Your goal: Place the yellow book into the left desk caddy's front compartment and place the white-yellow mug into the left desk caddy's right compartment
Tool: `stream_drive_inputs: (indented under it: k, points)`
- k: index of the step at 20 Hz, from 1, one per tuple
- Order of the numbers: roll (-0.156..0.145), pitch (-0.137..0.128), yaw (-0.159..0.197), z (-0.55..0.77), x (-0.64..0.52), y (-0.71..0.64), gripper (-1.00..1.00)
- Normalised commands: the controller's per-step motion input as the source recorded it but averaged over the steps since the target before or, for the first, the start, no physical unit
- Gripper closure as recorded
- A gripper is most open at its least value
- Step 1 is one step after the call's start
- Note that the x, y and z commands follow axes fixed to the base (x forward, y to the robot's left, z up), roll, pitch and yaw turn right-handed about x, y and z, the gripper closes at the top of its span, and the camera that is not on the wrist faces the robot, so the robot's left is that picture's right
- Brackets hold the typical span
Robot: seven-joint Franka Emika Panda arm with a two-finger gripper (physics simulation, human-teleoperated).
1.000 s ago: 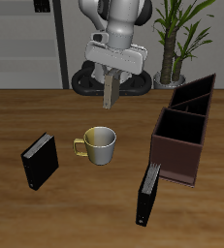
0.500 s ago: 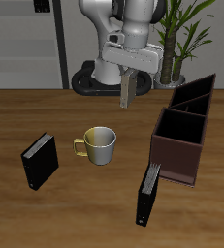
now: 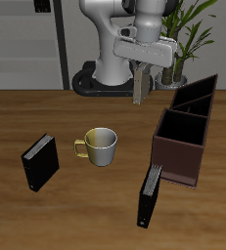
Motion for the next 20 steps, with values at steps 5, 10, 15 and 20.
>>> stream_drive_inputs:
  k: [5, 10, 15, 20]
  points:
    - [0.045, -0.003, -0.016, 0.21, 0.08, 0.4, 1.0]
    - [0.011, -0.021, 0.014, 0.2, 0.12, 0.36, 1.0]
    - [0.039, -0.023, 0.029, 0.17, 0.08, 0.31, 1.0]
    - [-0.007, -0.018, 0.028, 0.23, 0.14, 0.24, 1.0]
